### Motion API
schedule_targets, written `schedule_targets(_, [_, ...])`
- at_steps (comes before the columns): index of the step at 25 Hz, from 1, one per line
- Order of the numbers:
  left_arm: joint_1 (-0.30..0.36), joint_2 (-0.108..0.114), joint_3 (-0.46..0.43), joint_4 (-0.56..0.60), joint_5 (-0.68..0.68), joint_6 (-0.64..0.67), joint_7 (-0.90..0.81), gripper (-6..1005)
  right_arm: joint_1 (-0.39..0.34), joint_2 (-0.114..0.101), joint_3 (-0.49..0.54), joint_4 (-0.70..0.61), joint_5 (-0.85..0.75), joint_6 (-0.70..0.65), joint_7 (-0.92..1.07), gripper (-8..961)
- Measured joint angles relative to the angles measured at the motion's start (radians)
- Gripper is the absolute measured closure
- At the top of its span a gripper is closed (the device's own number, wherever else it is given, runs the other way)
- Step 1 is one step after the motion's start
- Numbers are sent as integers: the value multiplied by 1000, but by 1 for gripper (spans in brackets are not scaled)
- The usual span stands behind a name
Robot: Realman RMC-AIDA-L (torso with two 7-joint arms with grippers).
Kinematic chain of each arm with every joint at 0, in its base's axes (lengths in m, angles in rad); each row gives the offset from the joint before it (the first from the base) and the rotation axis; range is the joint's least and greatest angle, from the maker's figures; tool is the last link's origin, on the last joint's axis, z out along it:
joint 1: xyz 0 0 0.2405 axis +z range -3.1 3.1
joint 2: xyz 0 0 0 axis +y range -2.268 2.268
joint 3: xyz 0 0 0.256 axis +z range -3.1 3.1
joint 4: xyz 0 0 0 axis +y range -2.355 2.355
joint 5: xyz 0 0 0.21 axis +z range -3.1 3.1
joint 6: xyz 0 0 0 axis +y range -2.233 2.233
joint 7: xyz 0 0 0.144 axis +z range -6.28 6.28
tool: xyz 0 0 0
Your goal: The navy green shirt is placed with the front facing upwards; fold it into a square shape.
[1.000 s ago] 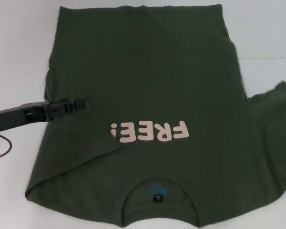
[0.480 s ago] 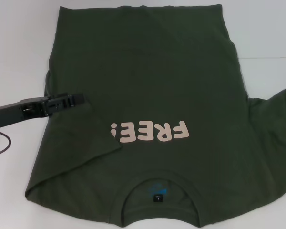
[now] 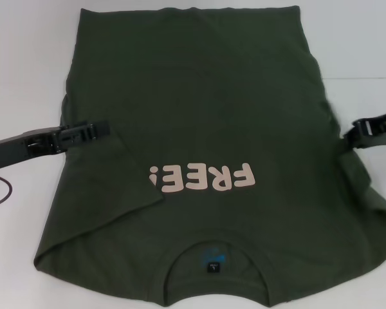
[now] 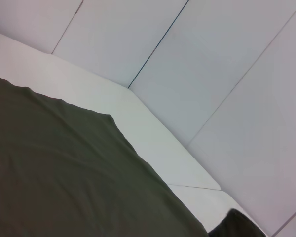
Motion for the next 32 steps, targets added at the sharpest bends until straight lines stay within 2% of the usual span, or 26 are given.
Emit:
schedule_targets(3, [5, 0, -2, -1, -4, 0, 0, 279, 12, 8, 0, 5, 0, 6, 3, 866])
schedule_targets(4, [6, 0, -6, -1, -8, 0, 0, 279, 23, 24, 0, 15, 1, 23, 5, 864])
schedule_targets(7, [8, -1, -26, -2, -17, 0, 1, 279, 39, 40, 0, 43, 2, 54, 5, 859])
schedule_targets(16, [7, 0, -52, -4, -34, 0, 1, 280, 60, 64, 11, 110, 11, 190, 41, 845])
schedule_targets(27, [6, 0, -52, -4, -37, -11, -3, 280, 56, 72, -3, 138, 64, 215, -3, 828])
schedule_targets(32, [7, 0, -52, -4, -38, -18, -4, 279, 36, 65, 3, 138, 128, 221, -12, 820])
